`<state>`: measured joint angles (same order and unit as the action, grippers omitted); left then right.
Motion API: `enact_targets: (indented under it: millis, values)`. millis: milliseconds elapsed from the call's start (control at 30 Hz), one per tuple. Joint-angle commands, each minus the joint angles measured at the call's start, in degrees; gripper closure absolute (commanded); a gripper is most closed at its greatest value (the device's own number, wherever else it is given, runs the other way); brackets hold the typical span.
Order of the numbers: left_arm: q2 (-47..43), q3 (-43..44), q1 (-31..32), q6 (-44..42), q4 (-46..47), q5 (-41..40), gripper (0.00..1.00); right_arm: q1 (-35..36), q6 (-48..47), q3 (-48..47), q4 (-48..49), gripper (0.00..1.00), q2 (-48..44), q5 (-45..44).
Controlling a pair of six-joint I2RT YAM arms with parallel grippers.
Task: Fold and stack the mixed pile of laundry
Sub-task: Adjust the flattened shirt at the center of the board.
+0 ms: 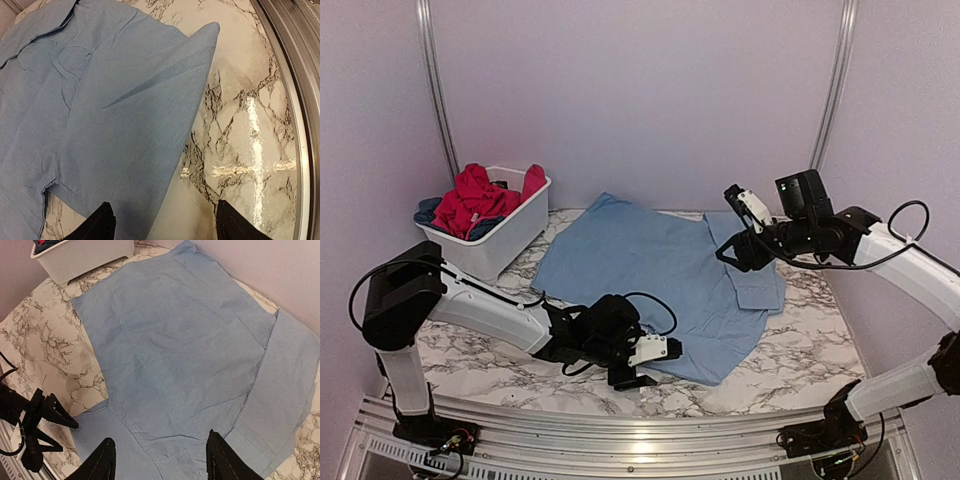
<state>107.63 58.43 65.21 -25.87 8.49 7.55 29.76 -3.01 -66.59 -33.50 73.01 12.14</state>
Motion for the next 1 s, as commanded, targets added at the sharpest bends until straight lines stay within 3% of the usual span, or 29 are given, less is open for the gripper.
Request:
enact_targets:
  millis: [0,133,233,300,333,500,667,800,967]
  values:
    - [3.85,2.4,0.79,-5.6,1.75,-0.59,0.33,-0.32,1.81,0.96,1.4,0.44,-3.36,2.69]
    - [6.38,3.56,0.86,-7.88,3.34,-4.51,0.51,-0.36,2.46,2.42,0.77,0.44,-5.37,2.53]
    - [6.03,4.28,1.31,-9.64,4.91,-8.02,0.73,-0.39,2.59,3.15,0.94,0.44,-7.13,2.14]
    - [4.41,4.15,1.61,-9.98,6.88,-9.89,0.96,-0.47,2.57,3.3,0.97,0.44,-8.12,1.43]
    - [3.5,4.64,1.84,-9.75,6.98,-10.69,1.0,-0.61,2.62,3.33,1.02,0.44,-8.53,1.26]
    - [-3.37,8.15,1.47,-3.66,6.98,-7.96,1.0,-1.26,2.65,3.37,0.83,0.46,-9.79,1.33]
    - [-3.12,18.29,-3.95,4.84,5.17,-1.69,1.0,-1.36,2.62,2.99,0.95,0.47,-10.6,0.38]
    - [3.9,33.34,-10.77,12.36,1.87,0.32,1.0,-1.41,4.44,2.43,0.74,0.49,-11.93,-1.3]
    - [21.72,57.39,-15.36,15.4,-6.85,-2.17,1.0,-1.41,6.41,5.47,2.2,0.55,-13.16,1.29]
